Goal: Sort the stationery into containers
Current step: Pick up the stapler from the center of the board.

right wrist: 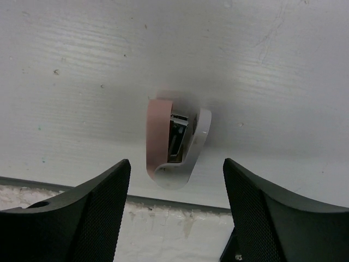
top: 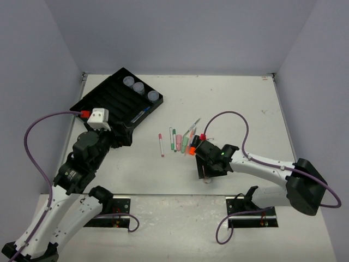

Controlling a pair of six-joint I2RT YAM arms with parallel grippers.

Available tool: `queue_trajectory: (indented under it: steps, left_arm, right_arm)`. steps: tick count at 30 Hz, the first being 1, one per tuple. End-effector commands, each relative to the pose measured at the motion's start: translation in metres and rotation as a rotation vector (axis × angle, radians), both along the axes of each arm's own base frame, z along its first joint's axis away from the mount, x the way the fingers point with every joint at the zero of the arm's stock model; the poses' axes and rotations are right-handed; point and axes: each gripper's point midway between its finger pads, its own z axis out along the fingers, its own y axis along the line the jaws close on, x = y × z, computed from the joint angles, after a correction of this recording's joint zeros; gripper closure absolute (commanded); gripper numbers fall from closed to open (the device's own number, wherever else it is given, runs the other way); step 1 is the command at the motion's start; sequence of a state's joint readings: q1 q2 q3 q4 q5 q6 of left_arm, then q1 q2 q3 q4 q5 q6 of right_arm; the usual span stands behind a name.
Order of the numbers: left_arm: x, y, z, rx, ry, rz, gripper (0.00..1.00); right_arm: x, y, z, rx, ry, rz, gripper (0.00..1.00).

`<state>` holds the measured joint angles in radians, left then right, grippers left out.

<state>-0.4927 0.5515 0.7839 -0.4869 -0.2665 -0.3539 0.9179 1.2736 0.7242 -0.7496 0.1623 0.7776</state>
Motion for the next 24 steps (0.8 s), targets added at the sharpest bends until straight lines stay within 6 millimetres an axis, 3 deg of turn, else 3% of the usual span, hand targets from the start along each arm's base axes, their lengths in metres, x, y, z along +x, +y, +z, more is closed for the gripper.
queue_trajectory:
  steps: [1, 8, 11, 15, 19, 22, 24]
  left_arm:
    - [0.002, 0.0, -0.012, 0.049, 0.021, -0.012, 0.0]
    - [0.002, -0.002, -0.011, 0.043, 0.015, -0.018, 0.0]
    - [0.004, -0.007, -0.013, 0.032, 0.031, -0.033, 0.0]
    - [0.006, -0.032, -0.013, -0.076, 0.036, -0.118, 0.0]
    - [0.004, -0.066, -0.011, -0.294, 0.036, -0.217, 0.0]
    - [-0.003, -0.098, -0.03, -0.467, 0.089, -0.334, 0.0]
    - [-0.008, -0.118, -0.027, -0.587, 0.089, -0.415, 0.0]
  right_arm:
    - [0.001, 0.01, -0.011, -0.014, 0.018, -0.014, 0.32]
    - [-0.001, 0.01, -0.025, -0.072, 0.023, -0.004, 0.62]
    - [0.003, 0.015, -0.018, -0.048, -0.016, 0.006, 0.75]
    - [0.012, 0.024, -0.003, -0.004, -0.076, 0.053, 1.0]
    - [0.019, 0.041, 0.028, 0.108, -0.168, 0.112, 1.0]
    - [0.027, 0.064, 0.062, 0.265, -0.268, 0.161, 1.0]
    - [0.029, 0.078, 0.086, 0.364, -0.319, 0.202, 1.0]
